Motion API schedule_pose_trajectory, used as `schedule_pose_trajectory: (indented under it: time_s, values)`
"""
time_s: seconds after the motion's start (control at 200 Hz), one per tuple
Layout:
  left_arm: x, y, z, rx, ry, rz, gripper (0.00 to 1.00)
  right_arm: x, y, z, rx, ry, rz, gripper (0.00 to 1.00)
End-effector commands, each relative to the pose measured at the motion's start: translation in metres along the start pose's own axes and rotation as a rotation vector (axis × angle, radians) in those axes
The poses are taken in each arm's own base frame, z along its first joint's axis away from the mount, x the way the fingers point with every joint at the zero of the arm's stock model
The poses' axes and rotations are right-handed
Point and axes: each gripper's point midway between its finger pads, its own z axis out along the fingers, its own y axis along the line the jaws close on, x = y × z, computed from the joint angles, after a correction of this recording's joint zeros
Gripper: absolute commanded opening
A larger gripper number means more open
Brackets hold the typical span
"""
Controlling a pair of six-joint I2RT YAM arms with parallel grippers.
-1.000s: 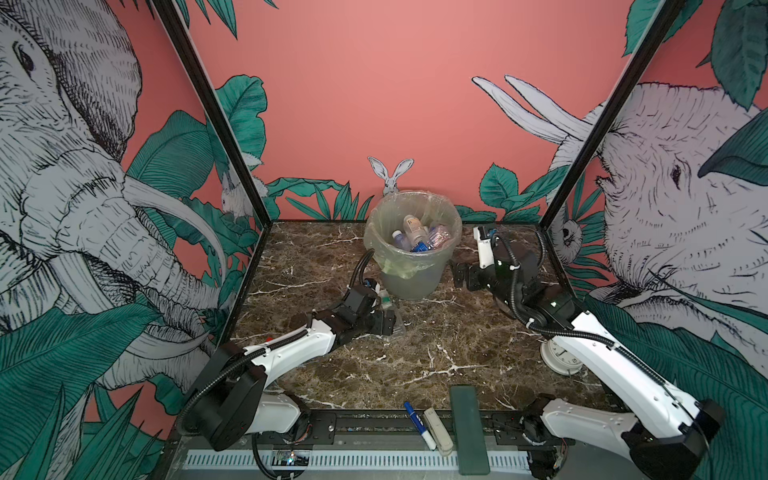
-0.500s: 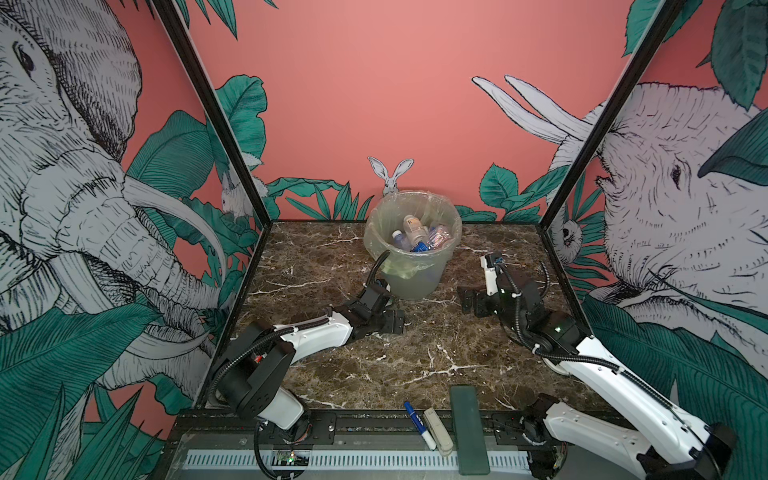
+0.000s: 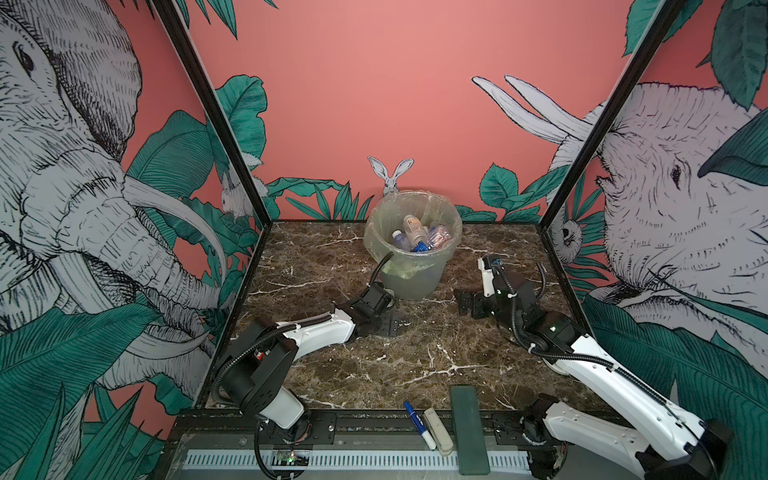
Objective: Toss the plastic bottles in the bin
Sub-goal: 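Close the left gripper around the green-label bottle beside the bin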
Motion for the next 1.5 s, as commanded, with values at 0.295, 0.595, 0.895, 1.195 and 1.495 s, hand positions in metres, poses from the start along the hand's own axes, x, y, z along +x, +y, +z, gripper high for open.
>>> schedule_pose_trajectory:
  time_s: [0.295,0.595,0.895,1.195,1.495]
  values:
    - [-0.009,0.007,-0.019,-0.042,-0.043,0.134,0.94,0.0,0.013,0.013,-0.057,0.004,0.063,0.99]
    - [-0.008,0.002,-0.006,-0.033,-0.01,0.163,0.86,0.034,0.006,0.022,-0.042,0.078,0.087,0.99]
    - [-0.007,0.0,-0.001,-0.031,-0.005,0.178,0.81,0.048,0.005,0.026,-0.044,0.109,0.105,0.99]
    - [-0.008,-0.002,0.0,-0.022,-0.008,0.182,0.72,0.05,0.009,0.031,-0.054,0.124,0.108,0.99]
    - [-0.002,0.007,-0.015,-0.021,-0.045,0.17,0.59,0.047,0.016,0.037,-0.075,0.137,0.103,0.99]
